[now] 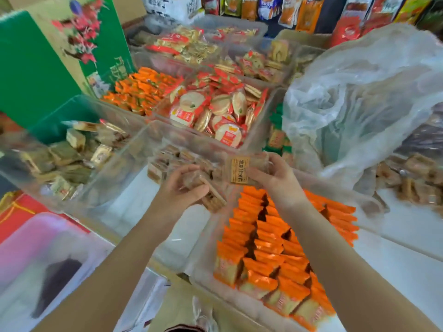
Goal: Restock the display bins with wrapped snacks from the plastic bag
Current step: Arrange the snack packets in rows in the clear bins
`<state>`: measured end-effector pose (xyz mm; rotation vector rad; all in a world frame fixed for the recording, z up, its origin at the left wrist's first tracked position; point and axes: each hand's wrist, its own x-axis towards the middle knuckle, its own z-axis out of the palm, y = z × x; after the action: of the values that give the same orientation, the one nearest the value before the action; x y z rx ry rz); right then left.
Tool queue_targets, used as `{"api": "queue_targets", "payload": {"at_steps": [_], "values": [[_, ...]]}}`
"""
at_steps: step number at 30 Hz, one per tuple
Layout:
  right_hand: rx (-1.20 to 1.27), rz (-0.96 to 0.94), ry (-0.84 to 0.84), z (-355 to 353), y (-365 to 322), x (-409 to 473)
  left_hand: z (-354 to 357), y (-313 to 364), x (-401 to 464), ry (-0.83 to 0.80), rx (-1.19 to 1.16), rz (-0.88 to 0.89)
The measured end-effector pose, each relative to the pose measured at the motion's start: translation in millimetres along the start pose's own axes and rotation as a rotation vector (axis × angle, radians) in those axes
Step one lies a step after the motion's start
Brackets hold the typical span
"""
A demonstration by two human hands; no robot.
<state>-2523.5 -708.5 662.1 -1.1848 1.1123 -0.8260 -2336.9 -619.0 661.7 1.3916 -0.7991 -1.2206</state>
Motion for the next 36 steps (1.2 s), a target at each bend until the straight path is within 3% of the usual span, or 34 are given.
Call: {"api": "queue_targets", "payload": {"at_steps": [3,6,11,12,16,20,25,28,33,36], "values": [[-0.279,-0.126,0.024,47.7,9.1,20.8,-41.8,-10.9,27.3,0.013,0.200,0.032],[-0.705,-0.203,0.027,75.2,19.9,32.8,-67.2,-35.2,51.3,-0.119,0.515,0.096],[-1.325,-0.136,-0.167,96.4,40.4,48.2,-84.6,-87.0,89.1,-0.072,1.338,0.157],[-1.401,-0.119,-0.181,100.2,45.2,51.2,-84.3,-91.4,94.0,-0.063,1.391,0.170],[-1.696,-0.108,-0.163,113.6,50.3,59.1,-70.8,-97.6,102.2,-0.045,1.128,0.151],[-1.685,0.058,-0.243,125.3,48.3,65.1,-73.5,-101.3,101.1,-0.125,1.017,0.080],[-1.715,0.071,-0.372,130.3,47.2,60.9,-88.6,-100.1,99.1,-0.272,1.126,0.139],[-1.775,0.071,-0.327,129.8,48.4,60.7,-89.2,-97.3,105.2,-0.269,1.106,0.203],[-1.883,0.109,-0.124,144.3,52.8,63.9,-94.7,-98.6,111.0,-0.320,1.336,0.361],[-1.743,-0.011,-0.078,152.8,52.9,59.0,-104.6,-91.3,117.8,-0.315,1.522,0.378]]}}
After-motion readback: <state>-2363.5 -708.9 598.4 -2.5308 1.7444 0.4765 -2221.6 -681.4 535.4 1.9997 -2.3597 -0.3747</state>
